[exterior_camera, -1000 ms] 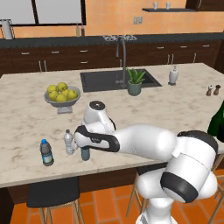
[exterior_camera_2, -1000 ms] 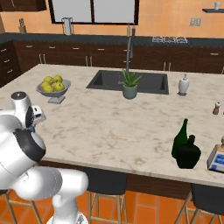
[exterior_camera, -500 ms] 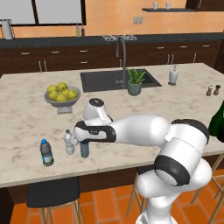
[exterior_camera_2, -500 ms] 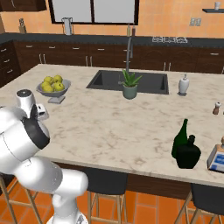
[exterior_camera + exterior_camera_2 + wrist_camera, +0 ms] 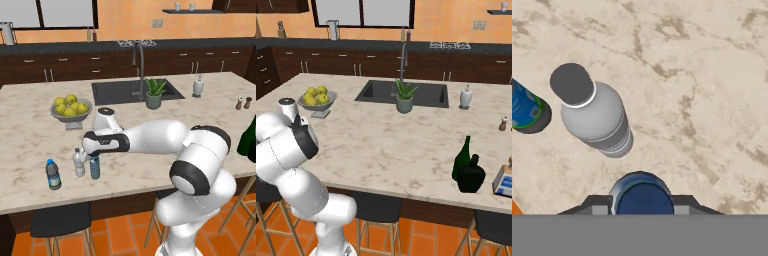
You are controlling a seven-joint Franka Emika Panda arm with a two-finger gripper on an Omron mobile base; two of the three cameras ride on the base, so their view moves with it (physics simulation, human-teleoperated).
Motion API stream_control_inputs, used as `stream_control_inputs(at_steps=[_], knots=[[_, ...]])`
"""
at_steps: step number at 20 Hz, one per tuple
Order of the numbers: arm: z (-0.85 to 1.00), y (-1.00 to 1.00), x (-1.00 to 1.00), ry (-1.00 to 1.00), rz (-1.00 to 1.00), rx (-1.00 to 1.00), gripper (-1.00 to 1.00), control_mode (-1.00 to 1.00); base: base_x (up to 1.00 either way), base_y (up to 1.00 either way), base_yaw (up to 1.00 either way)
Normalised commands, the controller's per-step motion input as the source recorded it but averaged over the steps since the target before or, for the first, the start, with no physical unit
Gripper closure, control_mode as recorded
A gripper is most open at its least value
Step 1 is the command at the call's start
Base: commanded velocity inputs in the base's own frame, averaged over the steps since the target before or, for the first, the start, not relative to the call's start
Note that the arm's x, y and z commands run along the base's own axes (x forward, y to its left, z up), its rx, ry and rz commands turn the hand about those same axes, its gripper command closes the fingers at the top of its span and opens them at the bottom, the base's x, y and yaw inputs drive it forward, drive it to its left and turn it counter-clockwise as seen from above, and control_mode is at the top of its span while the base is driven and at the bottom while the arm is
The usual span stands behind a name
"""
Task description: Move the plastic bottles in the middle to the plastics group, and the glass bottles in the middle to the glass group.
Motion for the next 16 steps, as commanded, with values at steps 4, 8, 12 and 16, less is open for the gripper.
stream_control_inputs(at_steps=[4,8,12,16], knots=[[-0.30,0.14,0.00,0.02,0.00,0.00,1.00,-1.00,0.00,0.00,0.00],[-0.23,0.08,0.00,0.00,0.00,0.00,1.00,-1.00,0.00,0.00,0.00],[0.00,0.01,0.00,0.00,0.00,0.00,-1.00,-1.00,0.00,0.00,0.00],[0.00,0.00,0.00,0.00,0.00,0.00,-1.00,-1.00,0.00,0.00,0.00]])
